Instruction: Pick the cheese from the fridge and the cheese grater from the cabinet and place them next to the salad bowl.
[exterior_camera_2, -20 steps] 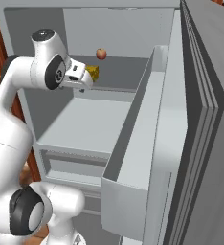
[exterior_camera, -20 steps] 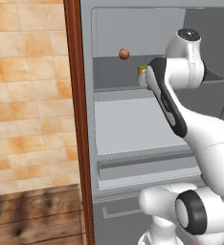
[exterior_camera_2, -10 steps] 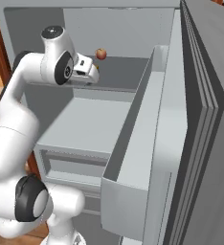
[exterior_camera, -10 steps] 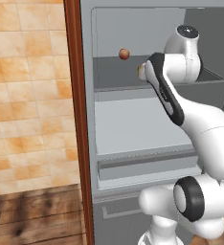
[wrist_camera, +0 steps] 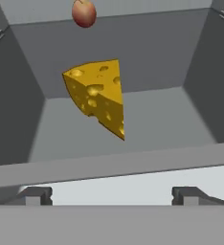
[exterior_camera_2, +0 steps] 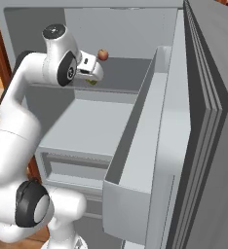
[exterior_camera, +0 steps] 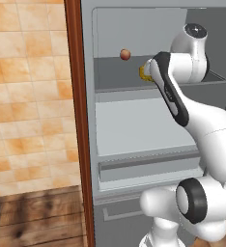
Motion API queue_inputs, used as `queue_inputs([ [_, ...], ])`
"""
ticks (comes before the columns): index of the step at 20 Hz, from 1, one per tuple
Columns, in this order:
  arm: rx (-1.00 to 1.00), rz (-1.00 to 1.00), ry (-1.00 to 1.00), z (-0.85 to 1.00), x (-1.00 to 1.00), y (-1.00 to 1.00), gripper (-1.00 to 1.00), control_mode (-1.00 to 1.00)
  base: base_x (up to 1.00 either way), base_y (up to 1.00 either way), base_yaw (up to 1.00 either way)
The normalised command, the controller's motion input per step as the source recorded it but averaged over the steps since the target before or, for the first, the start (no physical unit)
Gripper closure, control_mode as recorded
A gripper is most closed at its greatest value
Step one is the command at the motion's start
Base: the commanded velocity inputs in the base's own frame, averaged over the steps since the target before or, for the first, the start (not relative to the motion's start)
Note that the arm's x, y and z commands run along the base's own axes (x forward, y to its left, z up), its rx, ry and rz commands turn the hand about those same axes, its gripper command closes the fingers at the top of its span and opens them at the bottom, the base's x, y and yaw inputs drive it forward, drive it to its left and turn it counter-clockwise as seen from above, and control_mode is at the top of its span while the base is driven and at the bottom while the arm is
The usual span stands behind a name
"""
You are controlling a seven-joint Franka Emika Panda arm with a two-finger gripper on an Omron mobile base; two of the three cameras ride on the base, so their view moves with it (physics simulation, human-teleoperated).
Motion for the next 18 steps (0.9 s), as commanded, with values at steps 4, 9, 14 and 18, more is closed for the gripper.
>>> queue_inputs([
  [4,0.00,0.04,-0.09,0.00,0.32,0.04,-1.00,-1.00,0.00,0.00,0.00],
  [9,0.00,0.17,0.00,0.00,0.33,-0.10,-1.00,-1.00,0.00,0.00,0.00],
  [14,0.00,0.20,0.00,0.00,0.22,-0.18,-1.00,-1.00,0.00,0.00,0.00],
  [18,0.00,0.12,0.00,0.00,0.27,-0.03,-1.00,-1.00,0.00,0.00,0.00],
])
